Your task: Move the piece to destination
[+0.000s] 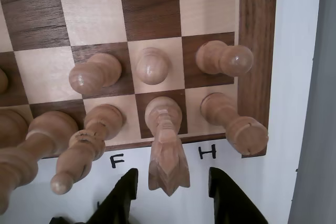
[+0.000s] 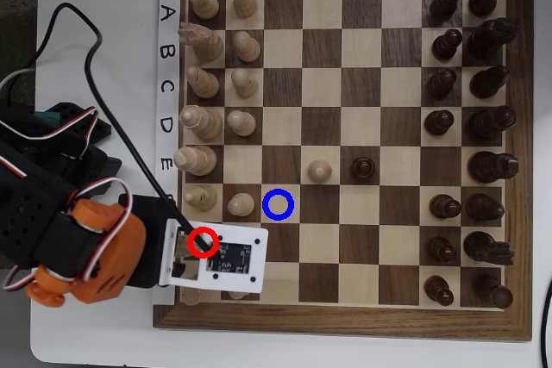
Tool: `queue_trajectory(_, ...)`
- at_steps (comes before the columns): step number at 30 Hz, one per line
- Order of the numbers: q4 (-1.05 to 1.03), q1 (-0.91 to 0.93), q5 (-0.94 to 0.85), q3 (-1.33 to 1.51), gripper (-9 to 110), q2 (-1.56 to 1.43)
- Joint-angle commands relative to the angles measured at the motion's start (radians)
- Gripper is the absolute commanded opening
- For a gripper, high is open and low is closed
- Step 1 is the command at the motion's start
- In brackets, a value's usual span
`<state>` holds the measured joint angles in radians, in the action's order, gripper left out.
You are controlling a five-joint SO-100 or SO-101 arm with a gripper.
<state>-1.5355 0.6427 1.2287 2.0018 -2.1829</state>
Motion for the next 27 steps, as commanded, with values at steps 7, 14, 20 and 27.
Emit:
queue_trajectory(7, 0.015, 0.011, -0.021, 0.008, 19, 0.003)
queue_trajectory(14, 0.015, 0.003, -0.021, 0.028, 19, 0.003)
queue_trajectory(20, 0.034, -0.002, -0.012, 0.041, 20, 0.018)
queue_trajectory(27, 0.066, -0.003, -0.005, 0.066, 19, 0.021)
